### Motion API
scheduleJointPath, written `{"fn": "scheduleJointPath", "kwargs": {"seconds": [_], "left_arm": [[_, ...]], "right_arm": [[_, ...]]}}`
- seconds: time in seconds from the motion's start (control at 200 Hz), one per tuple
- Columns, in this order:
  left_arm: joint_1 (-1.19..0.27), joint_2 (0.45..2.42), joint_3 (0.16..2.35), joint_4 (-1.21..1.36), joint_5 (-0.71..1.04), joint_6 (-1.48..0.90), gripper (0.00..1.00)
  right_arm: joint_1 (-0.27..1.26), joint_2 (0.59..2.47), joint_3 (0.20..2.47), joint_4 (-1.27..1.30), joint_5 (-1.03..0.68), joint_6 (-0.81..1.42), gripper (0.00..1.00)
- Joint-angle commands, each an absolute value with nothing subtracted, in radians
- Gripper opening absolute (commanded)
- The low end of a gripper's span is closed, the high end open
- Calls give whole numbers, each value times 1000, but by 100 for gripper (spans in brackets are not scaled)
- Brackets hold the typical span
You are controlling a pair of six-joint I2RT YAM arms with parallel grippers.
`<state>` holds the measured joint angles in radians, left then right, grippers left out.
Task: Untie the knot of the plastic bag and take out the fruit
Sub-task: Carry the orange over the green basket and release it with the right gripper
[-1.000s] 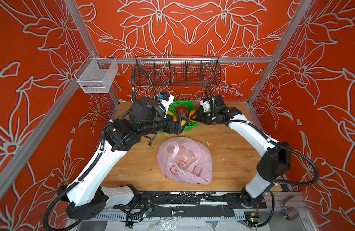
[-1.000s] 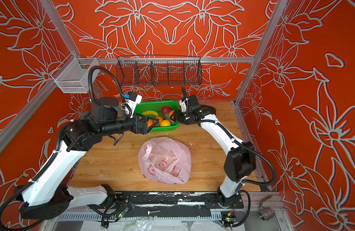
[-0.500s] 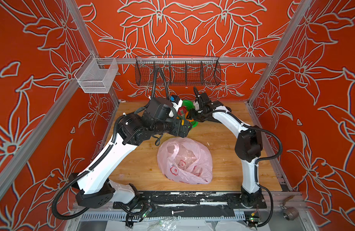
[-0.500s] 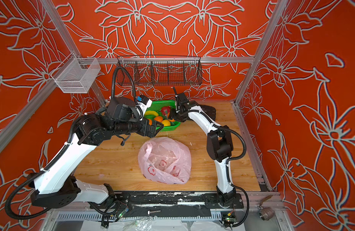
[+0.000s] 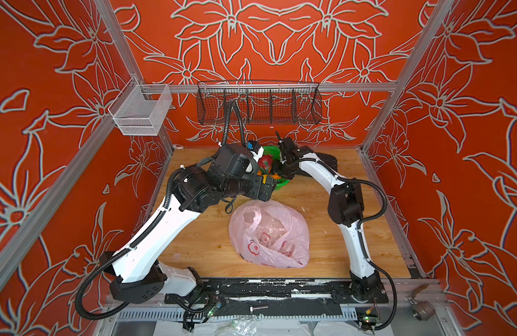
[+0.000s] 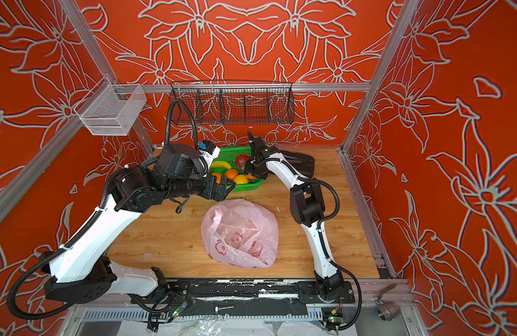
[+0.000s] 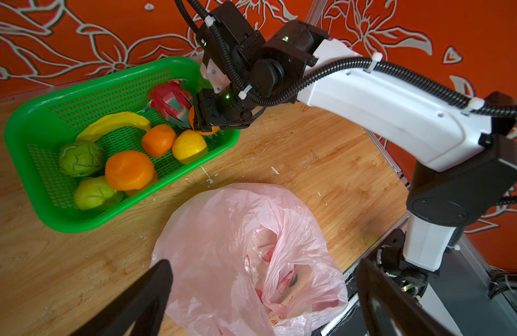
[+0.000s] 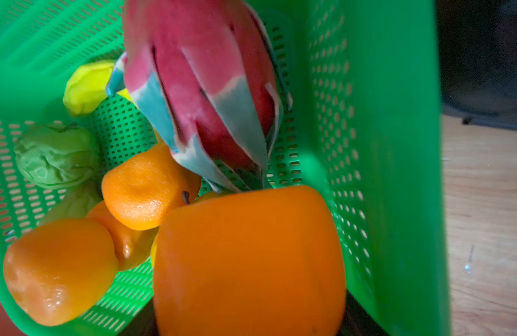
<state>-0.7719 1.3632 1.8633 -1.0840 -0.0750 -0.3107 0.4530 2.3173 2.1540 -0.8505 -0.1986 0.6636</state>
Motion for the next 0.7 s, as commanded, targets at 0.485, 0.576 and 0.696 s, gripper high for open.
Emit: {"fn": "scheduleJointPath", "kwargs": {"seconds": [0.485,0.576,0.696], "left_arm": [[-776,1258,1752,-1047,-138,-359,97],[-776,1240,1733,-1043,-147,-361,98],[-776,1225,1721,-1064,-199,-383,98]], "right_arm": [[448,2121,2141,-944,-65,695,95],[448,2081,2127,-934,-51,691,95],[448,2008,2095,-922,-48,668,94]]}}
